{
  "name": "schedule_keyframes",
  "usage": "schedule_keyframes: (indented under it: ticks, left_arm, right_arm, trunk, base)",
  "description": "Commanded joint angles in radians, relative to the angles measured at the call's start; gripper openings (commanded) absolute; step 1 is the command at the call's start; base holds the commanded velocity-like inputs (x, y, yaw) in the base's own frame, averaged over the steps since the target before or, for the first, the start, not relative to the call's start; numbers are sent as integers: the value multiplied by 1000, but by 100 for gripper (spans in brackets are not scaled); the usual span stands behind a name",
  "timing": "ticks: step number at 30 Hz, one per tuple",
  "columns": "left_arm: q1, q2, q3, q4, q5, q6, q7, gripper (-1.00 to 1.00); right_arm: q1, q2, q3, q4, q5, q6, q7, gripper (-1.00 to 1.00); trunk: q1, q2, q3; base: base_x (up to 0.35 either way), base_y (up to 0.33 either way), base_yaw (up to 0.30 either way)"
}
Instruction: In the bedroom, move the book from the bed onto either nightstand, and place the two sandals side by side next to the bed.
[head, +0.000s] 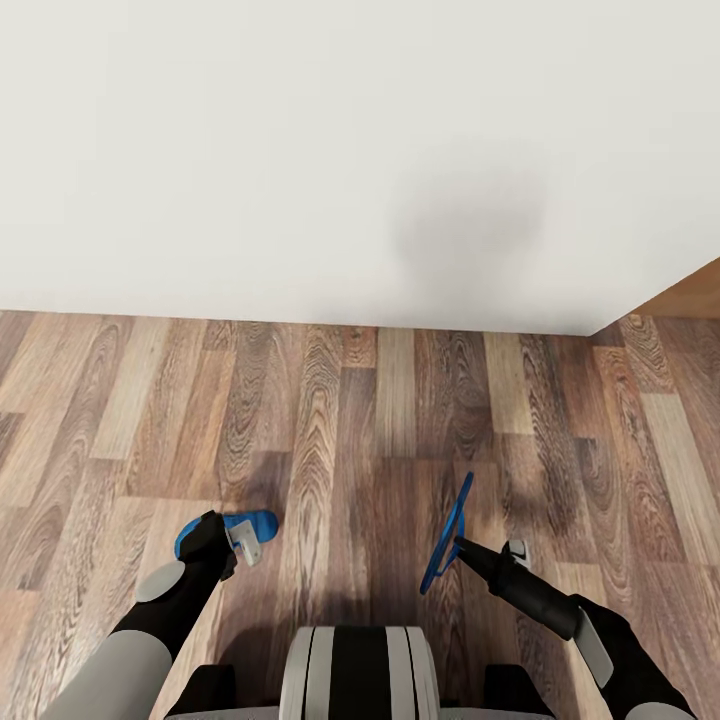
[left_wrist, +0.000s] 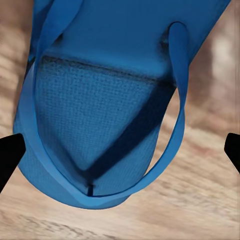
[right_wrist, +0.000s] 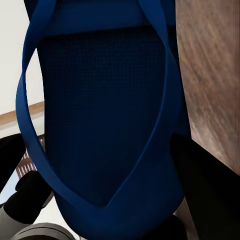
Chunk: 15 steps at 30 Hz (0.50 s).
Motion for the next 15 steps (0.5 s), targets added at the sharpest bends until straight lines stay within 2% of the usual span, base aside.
schedule_keyframes:
  ticks: [1,15]
  left_arm:
    - [0,1,-4,-2,-8,3,-8,100]
    - [0,1,-4,-1,-8,3,-8,100]
  right_arm:
    - [0,0,-1,0,-3,10,2,-100]
    - [0,0,-1,0,-2,10,2,-100]
  trunk:
    - [0,0,-1]
    - [0,0,-1]
  base:
    - [0,0,0]
    - [0,0,0]
